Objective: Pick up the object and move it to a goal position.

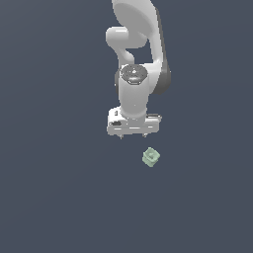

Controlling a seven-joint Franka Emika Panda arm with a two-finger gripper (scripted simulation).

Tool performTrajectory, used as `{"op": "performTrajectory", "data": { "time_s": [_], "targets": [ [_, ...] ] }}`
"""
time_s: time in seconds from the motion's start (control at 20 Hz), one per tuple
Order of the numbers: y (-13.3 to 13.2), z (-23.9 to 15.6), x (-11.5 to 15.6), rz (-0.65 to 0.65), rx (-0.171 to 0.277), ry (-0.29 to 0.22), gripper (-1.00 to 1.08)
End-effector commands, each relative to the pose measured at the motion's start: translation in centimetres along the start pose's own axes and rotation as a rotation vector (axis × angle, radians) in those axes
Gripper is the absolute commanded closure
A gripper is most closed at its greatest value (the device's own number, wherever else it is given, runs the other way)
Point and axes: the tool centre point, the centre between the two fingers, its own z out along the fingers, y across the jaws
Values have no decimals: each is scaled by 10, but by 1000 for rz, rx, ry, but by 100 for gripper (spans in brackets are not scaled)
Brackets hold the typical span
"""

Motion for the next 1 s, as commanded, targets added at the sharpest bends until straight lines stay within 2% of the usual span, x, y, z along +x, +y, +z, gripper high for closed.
{"op": "performTrajectory", "data": {
  "time_s": [0.0,0.3,0.95],
  "targets": [
    [-4,3,3,-38,-3,-1,-92],
    [-20,15,14,-184,-13,-2,-92],
    [-70,51,41,-599,-29,-4,-92]
  ]
}}
